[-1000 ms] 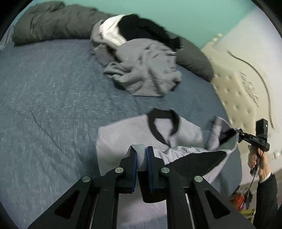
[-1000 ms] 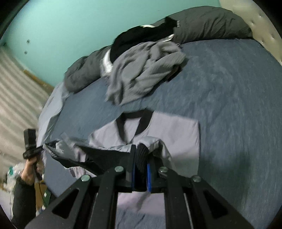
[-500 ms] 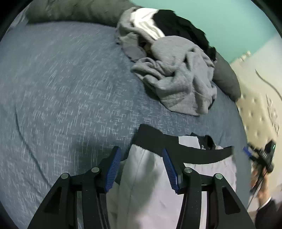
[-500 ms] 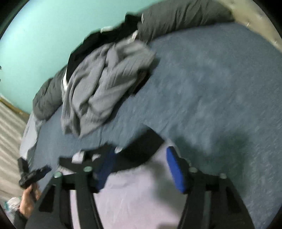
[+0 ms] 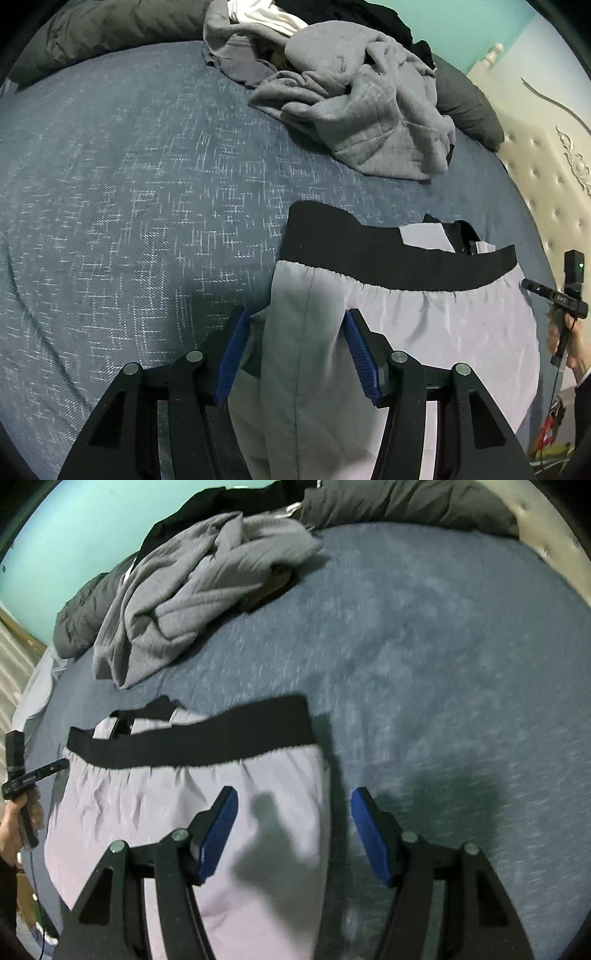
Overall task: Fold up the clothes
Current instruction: 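Fold the hem up toward the collar with both tools and release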
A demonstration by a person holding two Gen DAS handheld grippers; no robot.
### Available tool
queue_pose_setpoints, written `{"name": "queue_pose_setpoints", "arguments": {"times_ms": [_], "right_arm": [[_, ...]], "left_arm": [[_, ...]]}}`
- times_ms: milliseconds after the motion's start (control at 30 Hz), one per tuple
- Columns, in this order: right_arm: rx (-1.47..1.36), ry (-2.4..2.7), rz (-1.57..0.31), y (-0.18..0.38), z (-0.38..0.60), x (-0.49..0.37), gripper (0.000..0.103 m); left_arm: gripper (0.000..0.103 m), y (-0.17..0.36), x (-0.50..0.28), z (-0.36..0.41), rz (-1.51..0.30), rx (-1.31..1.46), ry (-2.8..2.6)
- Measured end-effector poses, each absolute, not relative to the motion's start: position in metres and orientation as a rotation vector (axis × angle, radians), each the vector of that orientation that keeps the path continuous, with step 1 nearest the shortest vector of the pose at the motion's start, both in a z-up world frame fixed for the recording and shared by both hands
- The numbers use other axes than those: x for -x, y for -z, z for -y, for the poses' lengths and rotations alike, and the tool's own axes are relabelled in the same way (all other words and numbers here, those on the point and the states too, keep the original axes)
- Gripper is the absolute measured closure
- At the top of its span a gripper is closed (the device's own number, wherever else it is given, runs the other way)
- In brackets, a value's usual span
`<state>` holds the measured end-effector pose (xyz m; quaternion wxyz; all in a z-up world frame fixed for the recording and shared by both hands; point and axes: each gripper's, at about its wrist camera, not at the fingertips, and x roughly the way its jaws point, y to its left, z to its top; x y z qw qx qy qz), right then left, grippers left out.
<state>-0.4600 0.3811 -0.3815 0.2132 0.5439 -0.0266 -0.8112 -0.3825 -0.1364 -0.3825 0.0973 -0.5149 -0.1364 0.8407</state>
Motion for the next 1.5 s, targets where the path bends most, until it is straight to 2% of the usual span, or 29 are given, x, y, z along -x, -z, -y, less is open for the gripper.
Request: {"name": "queue_pose_setpoints", "arguments": {"times_ms": [33, 67, 100, 133, 167, 367, 567, 633, 700, 767, 833, 900, 1033, 1133, 1233, 1333, 1433, 1500], "right_arm": [[-1.512, 2.240, 0.069, 0.387, -0.379, 0.459, 0.051], [-1.508, 2.245, 0.050, 0.388, -0.376, 0.458, 0.069], [-1.495, 2.259, 0.039, 0.389, -0.373, 0.457, 0.074], [-1.481, 2.274, 0.031, 0.388, -0.371, 0.456, 0.089], [-1.458, 2.301, 0.011, 0.385, -0.369, 0.455, 0.098], [-1.237, 2.488, -0.088, 0.344, -0.357, 0.450, 0.101], [-1.360, 2.493, -0.185, 0.364, -0.340, 0.475, 0.101], [-1.458, 2.463, -0.231, 0.384, -0.335, 0.479, 0.100], [-1.474, 2.477, -0.220, 0.388, -0.337, 0.477, 0.094], [-1.457, 2.523, -0.201, 0.383, -0.342, 0.474, 0.076], [-1.406, 2.601, -0.181, 0.364, -0.349, 0.465, 0.066], [-1.334, 2.676, -0.145, 0.342, -0.354, 0.451, 0.062], [-1.200, 2.558, 0.070, 0.311, -0.340, 0.397, 0.062], [-1.157, 2.432, 0.090, 0.308, -0.309, 0.346, 0.063], [-1.171, 2.331, 0.097, 0.318, -0.274, 0.299, 0.079], [-1.208, 2.275, 0.097, 0.336, -0.245, 0.264, 0.090], [-1.277, 2.232, 0.100, 0.363, -0.222, 0.240, 0.093], [-1.311, 2.253, 0.029, 0.383, -0.209, 0.230, 0.095]], "left_arm": [[0.056, 0.384, 0.382, 0.137, 0.412, 1.516, -2.484], [0.076, 0.384, 0.382, 0.136, 0.408, 1.508, -2.479], [0.089, 0.385, 0.381, 0.135, 0.405, 1.501, -2.475], [0.093, 0.385, 0.381, 0.134, 0.398, 1.492, -2.472], [0.098, 0.381, 0.379, 0.132, 0.372, 1.474, -2.484], [0.100, 0.346, 0.373, 0.135, 0.354, 1.308, -2.647], [0.099, 0.361, 0.379, 0.134, 0.320, 1.401, -2.659], [0.093, 0.367, 0.381, 0.134, 0.307, 1.436, -2.660], [0.073, 0.373, 0.382, 0.133, 0.295, 1.471, -2.661], [0.058, 0.377, 0.383, 0.133, 0.286, 1.500, -2.664], [0.054, 0.365, 0.367, 0.139, 0.326, 1.457, -2.698], [0.051, 0.353, 0.352, 0.146, 0.366, 1.413, -2.730], [0.050, 0.331, 0.312, 0.150, 0.459, 1.308, -2.771], [0.050, 0.323, 0.275, 0.139, 0.530, 1.236, -2.761], [0.050, 0.331, 0.242, 0.123, 0.572, 1.210, -2.737], [0.050, 0.341, 0.206, 0.106, 0.612, 1.191, -2.707], [0.050, 0.354, 0.181, 0.090, 0.573, 1.174, -2.707], [0.050, 0.361, 0.169, 0.082, 0.543, 1.145, -2.711]]}}
